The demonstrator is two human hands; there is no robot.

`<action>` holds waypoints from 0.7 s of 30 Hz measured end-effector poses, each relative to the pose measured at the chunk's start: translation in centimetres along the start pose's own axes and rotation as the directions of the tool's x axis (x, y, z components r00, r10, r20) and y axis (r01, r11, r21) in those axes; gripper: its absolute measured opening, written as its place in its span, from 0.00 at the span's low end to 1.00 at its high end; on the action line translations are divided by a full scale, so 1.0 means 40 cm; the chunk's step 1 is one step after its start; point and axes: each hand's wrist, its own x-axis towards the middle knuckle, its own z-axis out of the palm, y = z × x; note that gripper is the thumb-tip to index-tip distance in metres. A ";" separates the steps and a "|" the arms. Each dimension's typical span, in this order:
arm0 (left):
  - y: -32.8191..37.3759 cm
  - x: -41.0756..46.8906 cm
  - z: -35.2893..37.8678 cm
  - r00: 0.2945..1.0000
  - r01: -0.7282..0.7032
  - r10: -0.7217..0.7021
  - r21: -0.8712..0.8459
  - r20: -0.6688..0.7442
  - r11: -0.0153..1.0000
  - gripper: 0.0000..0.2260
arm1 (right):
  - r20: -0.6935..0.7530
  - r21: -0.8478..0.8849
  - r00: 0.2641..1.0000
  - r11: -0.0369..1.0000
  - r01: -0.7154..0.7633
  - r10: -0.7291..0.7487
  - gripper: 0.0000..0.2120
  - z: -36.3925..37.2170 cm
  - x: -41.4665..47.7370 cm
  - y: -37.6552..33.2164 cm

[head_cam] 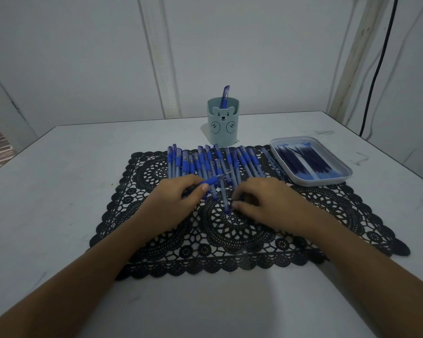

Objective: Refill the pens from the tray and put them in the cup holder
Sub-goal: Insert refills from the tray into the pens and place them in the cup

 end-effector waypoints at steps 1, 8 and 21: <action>0.001 0.000 -0.001 1.000 0.001 -0.001 -0.001 -0.001 1.000 0.07 | 0.016 -0.036 1.000 0.999 0.018 -0.017 0.11 0.003 -0.001 -0.004; 0.001 0.003 0.001 1.000 0.000 -0.001 0.014 0.010 1.000 0.07 | -0.199 0.355 0.961 0.928 -0.111 0.191 0.06 -0.014 0.008 -0.004; -0.001 0.002 0.006 0.999 -0.046 0.045 0.033 0.029 0.998 0.07 | -0.276 0.647 0.929 0.762 -0.010 0.247 0.07 -0.008 0.012 -0.009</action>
